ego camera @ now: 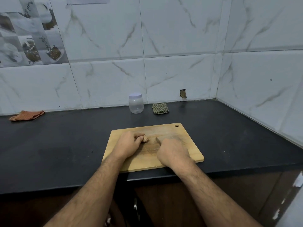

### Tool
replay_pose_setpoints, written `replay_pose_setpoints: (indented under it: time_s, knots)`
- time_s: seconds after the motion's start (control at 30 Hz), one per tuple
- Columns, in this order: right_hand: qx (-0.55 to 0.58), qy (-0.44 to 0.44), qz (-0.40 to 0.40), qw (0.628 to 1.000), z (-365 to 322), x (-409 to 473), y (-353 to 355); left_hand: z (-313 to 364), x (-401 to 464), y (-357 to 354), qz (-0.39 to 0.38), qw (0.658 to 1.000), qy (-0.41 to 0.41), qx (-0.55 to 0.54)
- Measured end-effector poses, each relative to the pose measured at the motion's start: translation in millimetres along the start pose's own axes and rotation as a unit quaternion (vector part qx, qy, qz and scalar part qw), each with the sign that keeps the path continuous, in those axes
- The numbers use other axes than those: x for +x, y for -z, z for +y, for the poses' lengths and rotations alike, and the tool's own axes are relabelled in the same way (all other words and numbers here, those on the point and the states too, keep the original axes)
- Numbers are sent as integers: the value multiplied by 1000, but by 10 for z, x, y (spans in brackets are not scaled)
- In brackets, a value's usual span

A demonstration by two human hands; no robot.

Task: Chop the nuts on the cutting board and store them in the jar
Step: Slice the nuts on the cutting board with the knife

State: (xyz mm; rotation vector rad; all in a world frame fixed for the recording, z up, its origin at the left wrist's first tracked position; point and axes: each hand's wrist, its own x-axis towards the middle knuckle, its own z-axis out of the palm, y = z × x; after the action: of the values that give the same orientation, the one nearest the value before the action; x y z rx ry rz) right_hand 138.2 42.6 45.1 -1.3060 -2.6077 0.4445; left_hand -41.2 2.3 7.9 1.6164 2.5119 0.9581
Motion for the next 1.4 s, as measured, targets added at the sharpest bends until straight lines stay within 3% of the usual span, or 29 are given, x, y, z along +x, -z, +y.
replay_pose_setpoints:
  time_s: [0.1,0.33,0.53,0.7,0.87,1.1,1.4]
  knots:
    - [4,9,-1,1000,74,34,47,40,58,137,-62,998,22,23]
    - [64,5,-41,997,177,69,83,65,181,265,-80,994,31,73]
    - [83,13,-76,994,161,67,15,94,243,245,-148,981,13,120]
    - [37,-2,-28,999,166,65,43,79,216,258,-143,981,47,121]
    - [13,25,-51,998,93,52,55,61,211,272,-173,977,56,113]
    - [-45,31,-3,998,-72,110,-6,75,225,221,-147,983,65,91]
    - [-37,46,8,998,-217,114,-73,54,177,178,-103,989,76,77]
